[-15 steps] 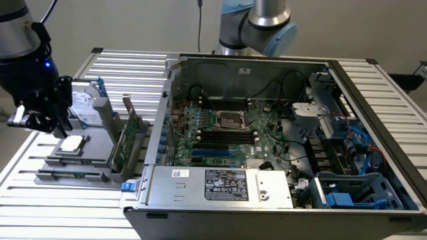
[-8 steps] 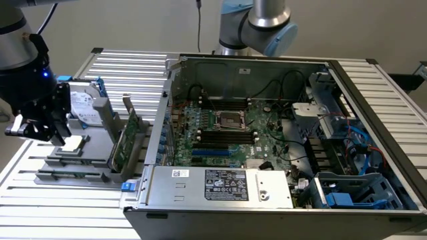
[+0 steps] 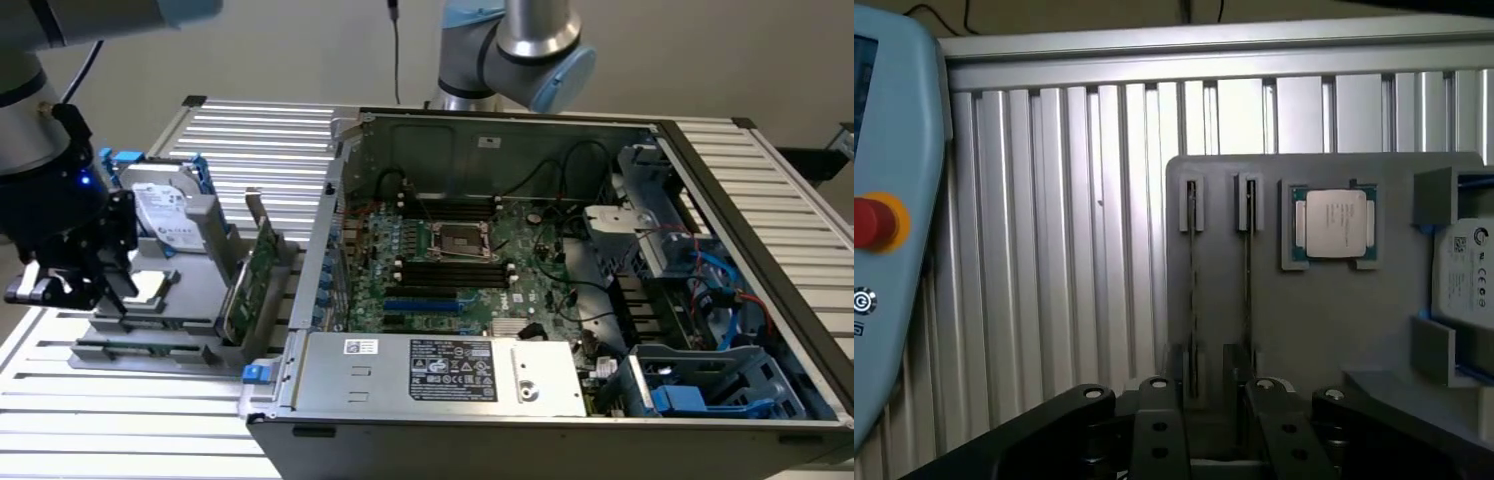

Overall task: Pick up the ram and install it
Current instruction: 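Pick up the ram and move it above insertion slot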

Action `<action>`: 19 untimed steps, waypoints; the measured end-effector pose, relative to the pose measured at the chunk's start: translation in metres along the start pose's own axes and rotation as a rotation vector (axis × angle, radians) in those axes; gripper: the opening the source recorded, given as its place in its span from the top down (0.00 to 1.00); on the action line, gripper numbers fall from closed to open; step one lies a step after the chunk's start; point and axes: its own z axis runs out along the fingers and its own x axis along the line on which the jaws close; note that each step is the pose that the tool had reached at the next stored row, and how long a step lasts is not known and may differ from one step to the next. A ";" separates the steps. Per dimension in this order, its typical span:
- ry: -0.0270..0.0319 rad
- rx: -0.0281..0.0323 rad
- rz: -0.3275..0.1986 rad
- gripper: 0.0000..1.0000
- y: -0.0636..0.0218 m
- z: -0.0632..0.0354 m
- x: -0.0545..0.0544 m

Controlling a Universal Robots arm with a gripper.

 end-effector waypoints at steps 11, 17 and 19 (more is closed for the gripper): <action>-0.0047 0.0009 -0.040 0.69 0.0052 0.0205 0.005; -0.0034 0.0020 -0.071 0.69 0.0048 0.0314 0.004; -0.0028 0.0022 -0.081 0.69 0.0046 0.0350 0.004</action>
